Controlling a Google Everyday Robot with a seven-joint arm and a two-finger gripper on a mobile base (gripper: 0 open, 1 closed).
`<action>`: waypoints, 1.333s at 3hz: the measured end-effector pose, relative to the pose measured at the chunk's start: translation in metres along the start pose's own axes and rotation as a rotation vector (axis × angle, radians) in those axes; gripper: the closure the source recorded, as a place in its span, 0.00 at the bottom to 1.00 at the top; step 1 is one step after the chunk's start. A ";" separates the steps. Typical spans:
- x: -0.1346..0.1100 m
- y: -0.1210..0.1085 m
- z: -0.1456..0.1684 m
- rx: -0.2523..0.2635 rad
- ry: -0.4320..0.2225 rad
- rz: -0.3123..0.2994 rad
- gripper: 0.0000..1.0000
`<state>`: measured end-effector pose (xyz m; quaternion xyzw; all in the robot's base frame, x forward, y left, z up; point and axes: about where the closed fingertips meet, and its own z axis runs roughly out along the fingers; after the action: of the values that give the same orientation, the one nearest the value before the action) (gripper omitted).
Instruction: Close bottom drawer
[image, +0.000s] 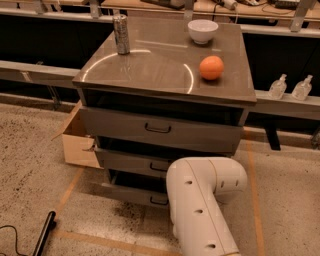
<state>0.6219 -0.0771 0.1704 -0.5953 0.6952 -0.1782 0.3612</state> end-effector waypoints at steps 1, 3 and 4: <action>-0.001 -0.013 0.012 0.014 -0.001 -0.015 1.00; -0.001 -0.036 0.033 0.029 0.002 -0.054 1.00; -0.001 -0.040 0.038 0.028 0.005 -0.068 1.00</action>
Offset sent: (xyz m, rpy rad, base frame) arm 0.0490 0.0003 0.0002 -0.0262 -0.0344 0.0220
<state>0.6773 -0.0787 0.1721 -0.6129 0.6729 -0.2017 0.3617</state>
